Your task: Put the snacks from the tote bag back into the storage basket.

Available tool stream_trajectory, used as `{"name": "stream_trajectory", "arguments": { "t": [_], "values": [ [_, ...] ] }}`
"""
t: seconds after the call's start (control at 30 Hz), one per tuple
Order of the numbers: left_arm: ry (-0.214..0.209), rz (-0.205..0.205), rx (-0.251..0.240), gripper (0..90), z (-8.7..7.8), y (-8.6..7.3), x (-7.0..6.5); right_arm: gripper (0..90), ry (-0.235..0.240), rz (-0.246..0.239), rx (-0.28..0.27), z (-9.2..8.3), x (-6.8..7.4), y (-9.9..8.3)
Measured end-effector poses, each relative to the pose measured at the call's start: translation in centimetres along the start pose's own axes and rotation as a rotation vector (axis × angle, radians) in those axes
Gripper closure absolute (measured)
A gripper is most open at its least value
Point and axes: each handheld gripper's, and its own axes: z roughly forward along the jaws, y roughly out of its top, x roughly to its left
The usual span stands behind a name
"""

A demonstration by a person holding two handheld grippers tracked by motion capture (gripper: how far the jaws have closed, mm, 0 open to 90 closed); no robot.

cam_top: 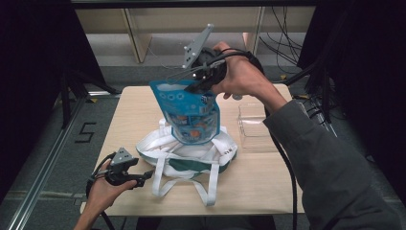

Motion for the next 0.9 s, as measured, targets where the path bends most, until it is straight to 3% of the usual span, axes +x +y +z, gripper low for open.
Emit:
{"name": "stream_trajectory", "arguments": {
  "t": [0.03, 0.33, 0.5, 0.6, 0.67, 0.73, 0.77, 0.8, 0.83, 0.9],
  "values": [
    [0.0, 0.0, 0.001, 23.9, 0.0, 0.0, 0.0, 90.0, -0.007, -0.01, 0.0, -0.3, -0.2, -0.2],
    [0.003, 0.014, -0.001, 23.9, 0.0, 0.0, 0.1, 90.0, -0.049, 0.076, 0.052, -2.6, -1.7, -3.7],
    [0.011, 0.01, -0.006, 23.9, 0.0, 0.0, 0.1, 90.0, -0.07, 0.059, 0.063, -3.7, -2.9, -6.1],
    [0.007, -0.006, -0.006, 23.8, 0.0, -0.1, 0.1, 90.0, -0.073, 0.087, 0.059, -4.4, -3.2, -7.5],
    [0.007, 0.02, 0.008, 23.9, 0.0, -0.1, 0.3, 90.0, -0.095, 0.095, 0.072, -4.8, -3.5, -8.3],
    [0.009, 0.017, 0.012, 23.9, 0.0, -0.1, 0.3, 90.0, -0.113, 0.069, 0.082, -5.0, -3.5, -8.7],
    [0.009, 0.017, 0.015, 23.8, 0.0, -0.1, 0.3, 90.0, -0.09, 0.088, 0.085, -5.1, -3.5, -9.0],
    [0.008, 0.017, 0.019, 23.9, 0.0, 0.0, 0.3, 90.0, -0.107, 0.091, 0.093, -5.3, -3.7, -9.4],
    [0.007, 0.006, 0.018, 23.8, 0.1, -0.1, 0.2, 90.0, -0.103, 0.129, 0.102, -5.6, -3.8, -9.9],
    [0.007, 0.006, 0.017, 23.9, 0.1, -0.1, 0.2, 90.0, -0.12, 0.158, 0.112, -6.2, -4.2, -10.7]
  ]
}}
